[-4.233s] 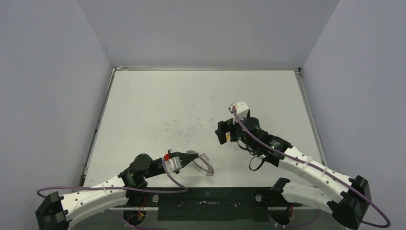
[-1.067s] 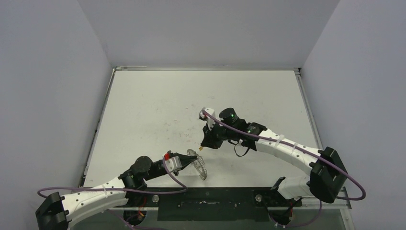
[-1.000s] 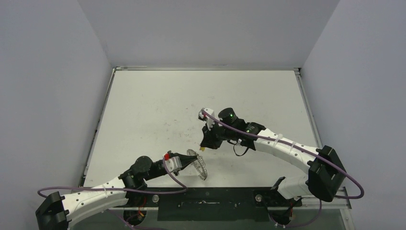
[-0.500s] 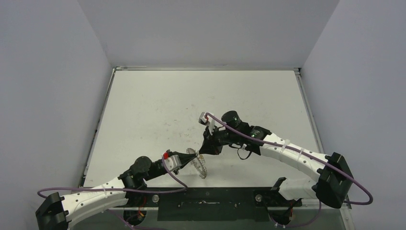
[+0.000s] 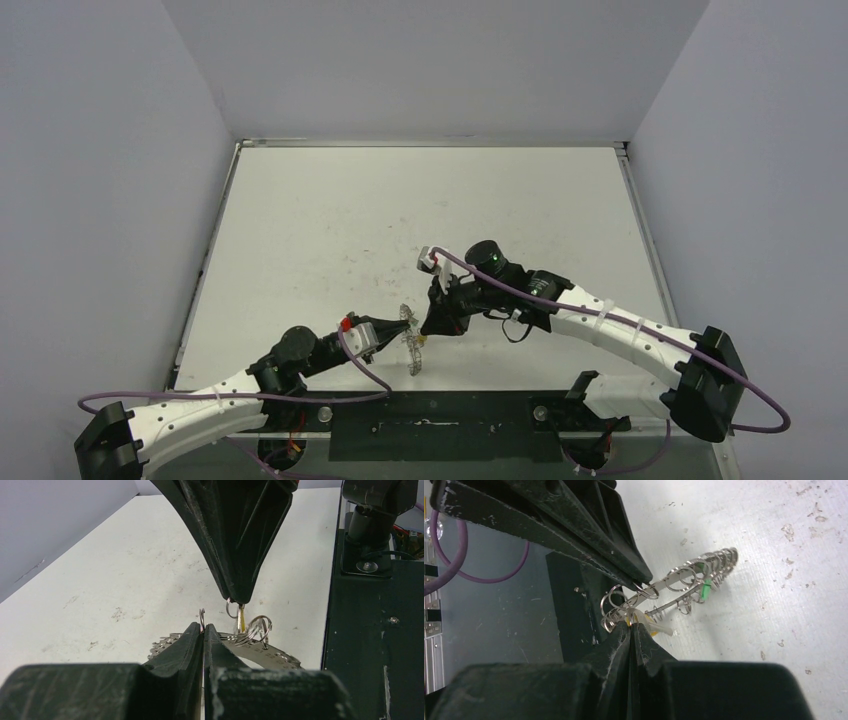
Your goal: Put the keys on the keyring
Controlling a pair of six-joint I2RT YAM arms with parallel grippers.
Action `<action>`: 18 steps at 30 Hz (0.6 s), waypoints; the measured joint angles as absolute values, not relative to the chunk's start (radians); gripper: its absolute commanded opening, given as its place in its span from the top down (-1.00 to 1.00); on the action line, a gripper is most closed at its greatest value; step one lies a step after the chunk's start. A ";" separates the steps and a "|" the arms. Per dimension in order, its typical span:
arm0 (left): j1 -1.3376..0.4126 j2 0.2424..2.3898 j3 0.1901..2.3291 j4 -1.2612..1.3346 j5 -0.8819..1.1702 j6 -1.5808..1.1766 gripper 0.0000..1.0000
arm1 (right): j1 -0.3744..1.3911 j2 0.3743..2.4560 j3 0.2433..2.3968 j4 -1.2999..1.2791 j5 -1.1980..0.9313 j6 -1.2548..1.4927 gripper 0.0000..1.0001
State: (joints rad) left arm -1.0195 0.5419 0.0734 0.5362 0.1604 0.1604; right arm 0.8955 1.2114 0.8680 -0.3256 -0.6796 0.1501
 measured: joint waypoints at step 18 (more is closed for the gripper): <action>-1.019 0.548 0.073 0.537 0.199 0.160 1.00 | 0.942 1.206 0.877 -0.289 -0.575 0.168 1.00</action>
